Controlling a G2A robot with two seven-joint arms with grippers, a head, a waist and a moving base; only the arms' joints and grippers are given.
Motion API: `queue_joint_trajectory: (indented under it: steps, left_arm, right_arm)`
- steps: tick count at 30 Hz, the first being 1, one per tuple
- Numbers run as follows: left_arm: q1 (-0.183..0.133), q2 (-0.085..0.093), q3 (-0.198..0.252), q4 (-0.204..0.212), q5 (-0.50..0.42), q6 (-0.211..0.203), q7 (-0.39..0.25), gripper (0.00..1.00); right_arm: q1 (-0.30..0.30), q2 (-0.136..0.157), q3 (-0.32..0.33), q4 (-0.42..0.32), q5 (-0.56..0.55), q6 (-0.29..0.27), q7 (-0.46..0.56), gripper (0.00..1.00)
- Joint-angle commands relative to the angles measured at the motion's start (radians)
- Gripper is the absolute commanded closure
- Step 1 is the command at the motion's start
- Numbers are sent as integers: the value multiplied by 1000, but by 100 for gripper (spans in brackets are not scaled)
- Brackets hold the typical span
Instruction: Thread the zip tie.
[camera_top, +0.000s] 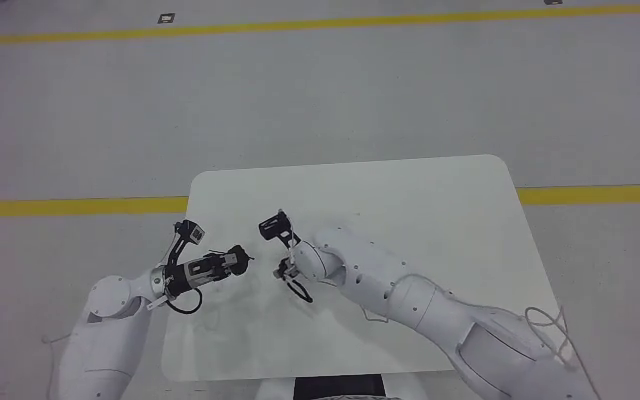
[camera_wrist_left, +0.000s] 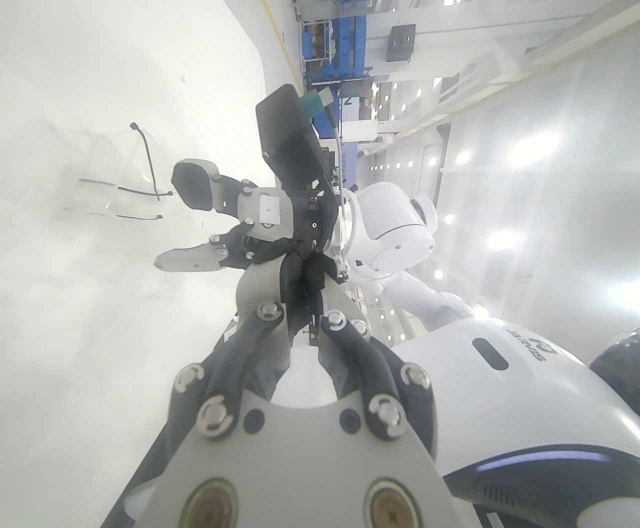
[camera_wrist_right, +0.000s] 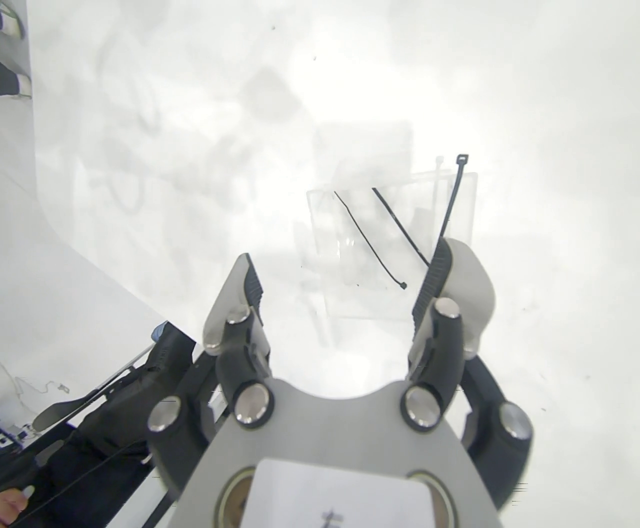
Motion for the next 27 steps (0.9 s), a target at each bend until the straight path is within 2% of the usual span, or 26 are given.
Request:
queue_joint_trajectory:
  steps: [1,5,27]
  left_arm:
    - [0,0,0,0,0,0,0,100]
    - [0,0,0,0,0,0,0,100]
    - [0,0,0,0,0,0,0,100]
  right_arm:
    - [-2,-7,6,8,-17,0,3,58]
    - [-11,-24,23,23,-68,0,17,61]
    - [-118,-107,151,31,-407,0,112,61]
